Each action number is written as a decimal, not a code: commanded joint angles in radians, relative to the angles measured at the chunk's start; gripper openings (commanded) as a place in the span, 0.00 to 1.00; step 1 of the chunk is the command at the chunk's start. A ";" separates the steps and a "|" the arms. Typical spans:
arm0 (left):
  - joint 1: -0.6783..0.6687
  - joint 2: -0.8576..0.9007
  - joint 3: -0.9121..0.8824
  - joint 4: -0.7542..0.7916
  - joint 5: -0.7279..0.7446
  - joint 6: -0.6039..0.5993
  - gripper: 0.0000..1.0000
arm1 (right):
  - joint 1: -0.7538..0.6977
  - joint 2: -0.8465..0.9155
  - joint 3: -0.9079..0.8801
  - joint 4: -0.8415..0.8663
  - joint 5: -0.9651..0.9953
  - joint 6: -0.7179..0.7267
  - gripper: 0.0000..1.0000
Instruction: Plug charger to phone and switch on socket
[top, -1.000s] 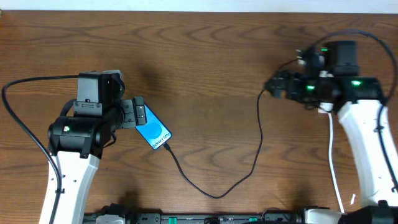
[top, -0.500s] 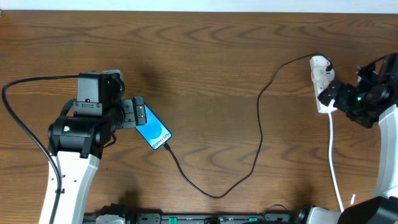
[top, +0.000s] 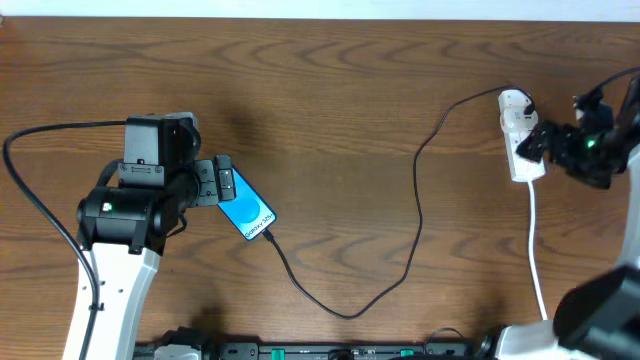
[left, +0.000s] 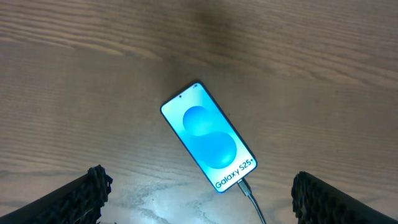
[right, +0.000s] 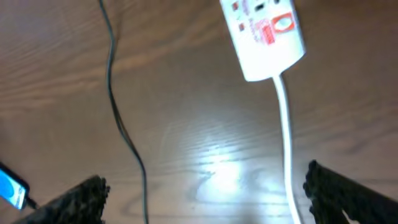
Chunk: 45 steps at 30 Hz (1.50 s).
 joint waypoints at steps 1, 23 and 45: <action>-0.003 0.001 0.016 -0.003 -0.013 0.016 0.95 | -0.030 0.144 0.167 -0.076 -0.013 -0.090 0.99; -0.003 0.001 0.016 -0.003 -0.013 0.016 0.96 | -0.053 0.519 0.320 0.056 -0.120 -0.398 0.99; -0.003 0.001 0.016 -0.003 -0.013 0.016 0.95 | -0.026 0.524 0.290 0.169 -0.157 -0.398 0.99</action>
